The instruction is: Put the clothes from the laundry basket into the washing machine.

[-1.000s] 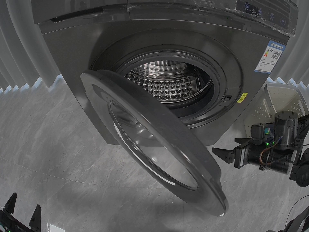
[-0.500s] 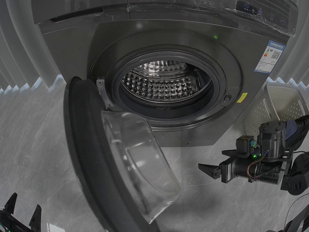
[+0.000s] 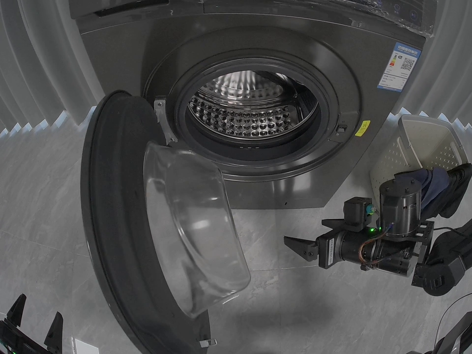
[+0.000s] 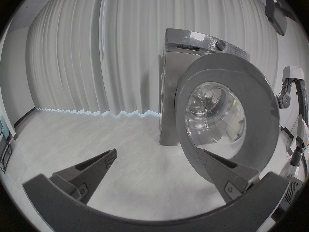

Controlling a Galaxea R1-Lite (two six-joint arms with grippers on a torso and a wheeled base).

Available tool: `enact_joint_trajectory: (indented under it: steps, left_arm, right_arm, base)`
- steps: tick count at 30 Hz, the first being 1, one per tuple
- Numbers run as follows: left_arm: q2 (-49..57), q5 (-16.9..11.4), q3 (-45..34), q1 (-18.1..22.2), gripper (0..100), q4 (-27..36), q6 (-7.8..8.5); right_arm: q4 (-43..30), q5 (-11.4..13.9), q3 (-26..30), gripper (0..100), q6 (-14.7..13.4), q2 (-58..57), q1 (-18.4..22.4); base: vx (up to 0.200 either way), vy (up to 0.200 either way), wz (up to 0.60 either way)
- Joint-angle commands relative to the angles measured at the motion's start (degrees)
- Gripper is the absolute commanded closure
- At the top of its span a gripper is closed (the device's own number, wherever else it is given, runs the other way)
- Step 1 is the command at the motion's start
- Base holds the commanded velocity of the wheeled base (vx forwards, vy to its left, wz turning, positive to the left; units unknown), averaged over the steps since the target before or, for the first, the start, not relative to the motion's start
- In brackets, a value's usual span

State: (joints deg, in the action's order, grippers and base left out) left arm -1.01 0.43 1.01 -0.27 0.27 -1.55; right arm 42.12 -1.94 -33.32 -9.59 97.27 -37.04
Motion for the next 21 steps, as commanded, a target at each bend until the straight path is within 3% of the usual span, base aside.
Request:
enact_joint_trajectory:
  steps: [1, 4, 14, 21]
  left_arm:
    - [0.9, 0.0, -0.9, 0.0, 0, 0.0, -0.03]
    - [0.9, 0.0, -0.9, 0.0, 0, 0.0, -0.03]
    - [0.9, 0.0, -0.9, 0.0, 0, 0.0, -0.12]
    - [0.9, 0.0, -0.9, 0.0, 0, 0.0, -0.12]
  right_arm:
    - [2.0, -1.0, -2.6, 0, -0.1, 4.9, -0.8]
    - [3.0, -1.4, -3.8, 0, -0.3, 6.7, -1.5]
    - [3.3, -1.5, -7.4, 0, -1.3, 10.5, -5.5]
    - [8.4, -1.6, -9.0, 0, -2.4, 12.4, -10.6]
  base:
    - [-0.200, 0.000, 0.00]
    - [-0.200, 0.000, 0.00]
    - [0.000, 0.000, 0.00]
    - [0.000, 0.000, 0.00]
